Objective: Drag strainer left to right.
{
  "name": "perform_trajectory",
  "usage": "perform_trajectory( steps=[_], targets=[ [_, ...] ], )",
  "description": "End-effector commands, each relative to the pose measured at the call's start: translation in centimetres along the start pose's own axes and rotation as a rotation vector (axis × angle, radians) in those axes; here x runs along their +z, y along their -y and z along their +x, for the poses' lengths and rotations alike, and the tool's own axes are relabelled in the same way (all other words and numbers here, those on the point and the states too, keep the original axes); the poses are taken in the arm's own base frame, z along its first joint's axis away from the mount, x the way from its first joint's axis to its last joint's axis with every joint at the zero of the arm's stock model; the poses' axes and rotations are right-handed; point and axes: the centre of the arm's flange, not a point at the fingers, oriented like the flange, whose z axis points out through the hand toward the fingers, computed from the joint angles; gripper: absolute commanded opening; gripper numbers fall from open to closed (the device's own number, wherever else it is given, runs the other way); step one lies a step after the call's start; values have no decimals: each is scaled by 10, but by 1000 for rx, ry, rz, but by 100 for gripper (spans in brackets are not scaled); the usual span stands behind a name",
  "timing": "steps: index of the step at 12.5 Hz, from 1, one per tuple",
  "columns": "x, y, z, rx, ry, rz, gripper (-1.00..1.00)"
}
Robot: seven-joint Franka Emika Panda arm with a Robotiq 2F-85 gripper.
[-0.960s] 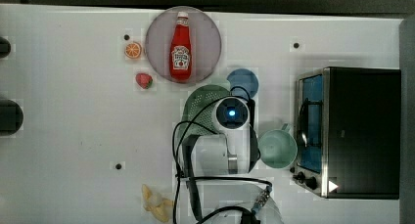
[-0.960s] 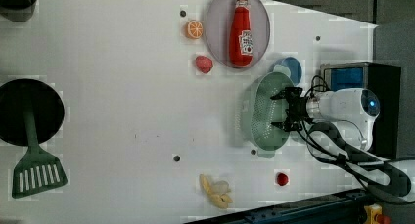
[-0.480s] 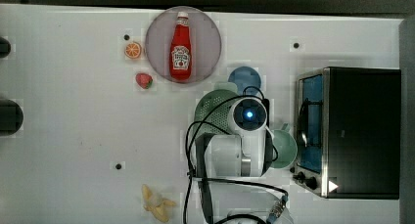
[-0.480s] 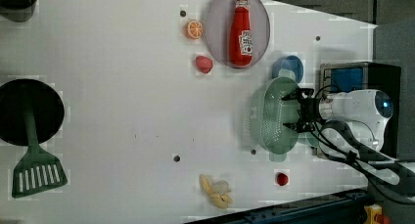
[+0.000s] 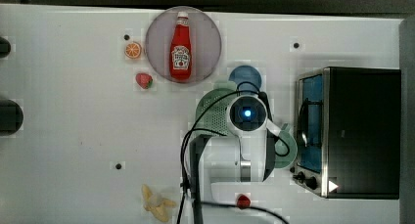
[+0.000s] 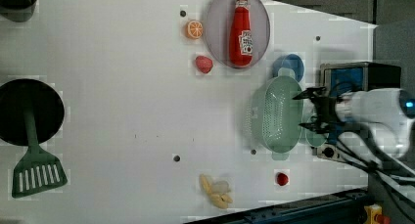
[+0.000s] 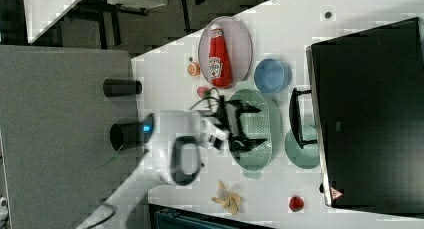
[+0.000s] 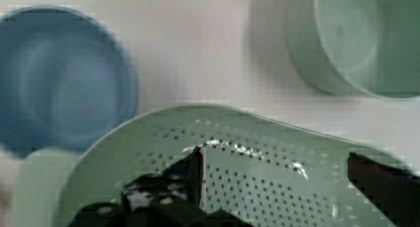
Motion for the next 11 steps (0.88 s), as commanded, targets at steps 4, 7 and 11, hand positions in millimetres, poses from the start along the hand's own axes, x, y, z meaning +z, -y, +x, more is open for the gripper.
perform_trajectory(
  steps=[4, 7, 11],
  targets=[
    [-237, 21, -7, -247, -74, 38, 100],
    [-312, 3, -11, -322, 57, 41, 100],
    [-371, -15, -13, -413, 23, 89, 100]
  ],
)
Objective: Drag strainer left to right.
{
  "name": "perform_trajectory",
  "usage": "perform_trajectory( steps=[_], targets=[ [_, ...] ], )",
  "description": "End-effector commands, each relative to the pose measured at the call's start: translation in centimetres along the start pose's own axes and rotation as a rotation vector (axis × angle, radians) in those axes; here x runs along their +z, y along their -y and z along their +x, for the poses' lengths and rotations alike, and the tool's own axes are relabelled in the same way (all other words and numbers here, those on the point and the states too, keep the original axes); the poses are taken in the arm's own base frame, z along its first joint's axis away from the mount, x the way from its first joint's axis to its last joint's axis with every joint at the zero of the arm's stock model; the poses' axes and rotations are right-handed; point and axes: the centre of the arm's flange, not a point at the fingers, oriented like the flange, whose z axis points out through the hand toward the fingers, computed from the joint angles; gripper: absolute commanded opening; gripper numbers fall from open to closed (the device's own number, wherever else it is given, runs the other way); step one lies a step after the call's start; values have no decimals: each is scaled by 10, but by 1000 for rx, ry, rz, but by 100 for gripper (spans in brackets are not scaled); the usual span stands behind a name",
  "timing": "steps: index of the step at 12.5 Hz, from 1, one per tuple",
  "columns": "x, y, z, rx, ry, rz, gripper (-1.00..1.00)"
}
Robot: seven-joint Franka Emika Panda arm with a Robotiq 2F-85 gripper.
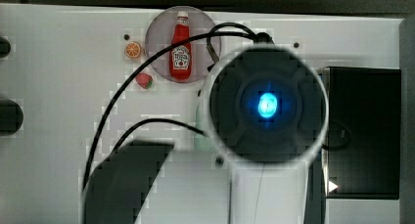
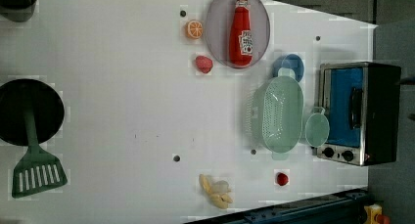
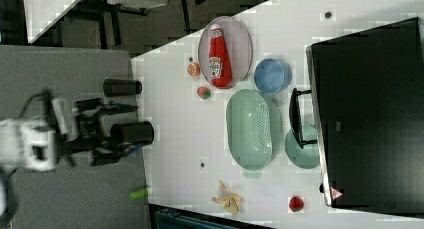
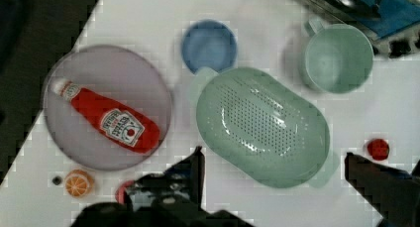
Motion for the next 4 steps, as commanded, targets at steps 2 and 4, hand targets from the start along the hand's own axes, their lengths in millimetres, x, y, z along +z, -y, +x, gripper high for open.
perform_trajectory(
  steps=[2, 4],
  targets=[
    [9, -8, 4, -102, 57, -58, 100],
    [9, -9, 6, -98, 57, -57, 100]
  ],
)
